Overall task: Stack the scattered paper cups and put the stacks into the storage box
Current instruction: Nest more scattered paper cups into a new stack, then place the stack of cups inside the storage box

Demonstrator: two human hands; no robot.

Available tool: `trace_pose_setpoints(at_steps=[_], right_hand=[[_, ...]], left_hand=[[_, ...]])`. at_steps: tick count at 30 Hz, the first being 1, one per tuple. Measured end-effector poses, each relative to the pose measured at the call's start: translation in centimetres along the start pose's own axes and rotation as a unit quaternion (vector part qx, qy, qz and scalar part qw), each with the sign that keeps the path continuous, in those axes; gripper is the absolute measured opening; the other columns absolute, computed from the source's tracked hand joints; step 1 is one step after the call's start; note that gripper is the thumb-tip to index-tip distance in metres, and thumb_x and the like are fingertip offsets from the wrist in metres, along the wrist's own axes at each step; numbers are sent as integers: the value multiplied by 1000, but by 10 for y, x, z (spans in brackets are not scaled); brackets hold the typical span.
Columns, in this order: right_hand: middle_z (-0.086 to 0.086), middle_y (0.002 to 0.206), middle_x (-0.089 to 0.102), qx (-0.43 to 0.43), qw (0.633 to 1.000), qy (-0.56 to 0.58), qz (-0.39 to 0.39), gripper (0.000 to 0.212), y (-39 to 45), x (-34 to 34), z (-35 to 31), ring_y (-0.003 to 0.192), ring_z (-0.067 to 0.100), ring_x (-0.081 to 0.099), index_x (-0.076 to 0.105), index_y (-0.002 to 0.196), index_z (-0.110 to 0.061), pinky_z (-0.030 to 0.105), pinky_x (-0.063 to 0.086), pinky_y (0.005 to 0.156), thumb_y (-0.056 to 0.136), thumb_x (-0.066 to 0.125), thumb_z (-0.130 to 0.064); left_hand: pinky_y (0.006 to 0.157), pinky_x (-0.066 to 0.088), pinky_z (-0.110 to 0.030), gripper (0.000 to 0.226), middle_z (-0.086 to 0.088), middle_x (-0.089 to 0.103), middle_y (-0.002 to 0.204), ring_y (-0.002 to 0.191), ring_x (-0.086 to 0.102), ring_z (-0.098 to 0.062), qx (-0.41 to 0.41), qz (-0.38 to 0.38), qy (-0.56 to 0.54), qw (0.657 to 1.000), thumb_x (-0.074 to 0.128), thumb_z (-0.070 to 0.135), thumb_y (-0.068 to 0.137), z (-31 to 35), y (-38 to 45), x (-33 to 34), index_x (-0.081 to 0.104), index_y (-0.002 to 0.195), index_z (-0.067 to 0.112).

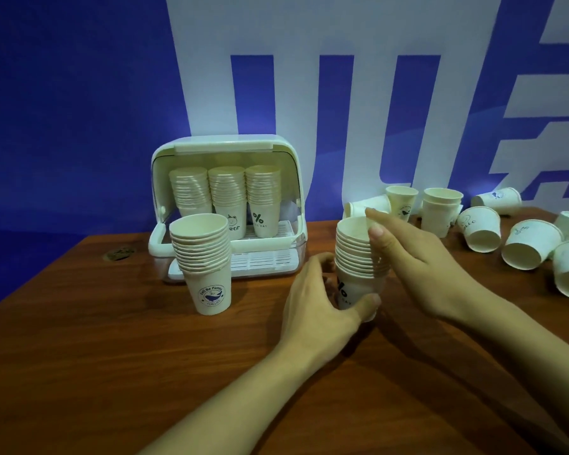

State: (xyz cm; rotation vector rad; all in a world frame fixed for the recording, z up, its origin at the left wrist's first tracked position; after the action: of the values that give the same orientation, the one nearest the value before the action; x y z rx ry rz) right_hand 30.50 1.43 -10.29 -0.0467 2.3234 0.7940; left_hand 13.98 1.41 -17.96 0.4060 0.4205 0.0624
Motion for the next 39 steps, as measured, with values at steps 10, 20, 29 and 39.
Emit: trace_pose_setpoints(at_steps=[10, 20, 29, 39], right_hand=[[-44, 113, 44, 113, 988, 106, -7, 117, -2, 36, -1, 108, -14, 54, 13, 159, -38, 17, 41, 98, 71, 89, -30], [-12, 143, 20, 106, 976, 176, 67, 78, 26, 156, -49, 137, 24, 44, 41, 124, -43, 41, 45, 111, 63, 91, -51], [-10, 133, 56, 138, 987, 83, 16, 97, 15, 178, -50, 125, 12, 54, 40, 146, -27, 41, 50, 104, 65, 89, -45], [-13, 118, 57, 136, 990, 49, 3, 63, 15, 178, -61, 104, 9, 59, 51, 126, -29, 32, 54, 89, 73, 83, -43]], left_hand=[[106, 47, -26, 44, 21, 54, 127, 121, 53, -1, 112, 90, 137, 980, 71, 39, 92, 19, -20, -67, 54, 132, 35], [123, 34, -50, 102, 2, 46, 152, 146, 38, -24, -207, 252, 86, 941, 90, 33, 80, -42, -39, -194, 26, 160, 26], [113, 45, -44, 90, -1, 61, 145, 140, 53, -25, -212, 209, 87, 951, 90, 40, 80, -53, -45, -190, 43, 154, 22], [110, 47, -46, 83, -7, 63, 144, 137, 55, -28, -212, 240, 144, 936, 96, 24, 73, -42, -27, -197, 56, 145, 15]])
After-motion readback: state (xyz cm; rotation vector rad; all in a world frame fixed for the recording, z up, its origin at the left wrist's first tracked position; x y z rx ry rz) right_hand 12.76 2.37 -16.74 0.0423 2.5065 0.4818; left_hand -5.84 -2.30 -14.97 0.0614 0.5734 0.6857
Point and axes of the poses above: each hand's wrist, its own y-axis towards the middle knuckle, its own x-axis out of the palm, z = x × y, the point moved 2 cm from there along y, towards the middle knuckle
